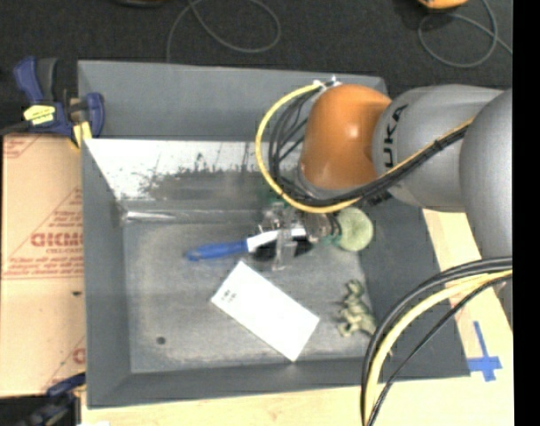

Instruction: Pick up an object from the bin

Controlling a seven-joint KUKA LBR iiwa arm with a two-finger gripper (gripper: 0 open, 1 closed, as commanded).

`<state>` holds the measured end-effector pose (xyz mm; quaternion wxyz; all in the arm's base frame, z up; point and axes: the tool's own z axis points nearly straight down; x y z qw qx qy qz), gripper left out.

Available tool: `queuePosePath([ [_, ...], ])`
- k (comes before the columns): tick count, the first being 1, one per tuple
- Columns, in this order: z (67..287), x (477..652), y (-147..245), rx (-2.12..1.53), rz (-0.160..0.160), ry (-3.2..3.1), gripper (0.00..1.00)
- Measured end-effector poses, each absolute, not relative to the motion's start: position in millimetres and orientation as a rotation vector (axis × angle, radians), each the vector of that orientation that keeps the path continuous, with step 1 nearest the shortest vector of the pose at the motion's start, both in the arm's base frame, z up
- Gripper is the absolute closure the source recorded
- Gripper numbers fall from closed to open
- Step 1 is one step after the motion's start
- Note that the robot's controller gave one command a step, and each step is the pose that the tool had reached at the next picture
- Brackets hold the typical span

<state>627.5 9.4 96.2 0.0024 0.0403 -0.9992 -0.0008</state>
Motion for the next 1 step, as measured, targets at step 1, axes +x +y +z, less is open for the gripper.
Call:
queuePosePath([
  [1, 111.8, 630.0, 9.3, 0.125, -0.002, -3.143, 1.0],
])
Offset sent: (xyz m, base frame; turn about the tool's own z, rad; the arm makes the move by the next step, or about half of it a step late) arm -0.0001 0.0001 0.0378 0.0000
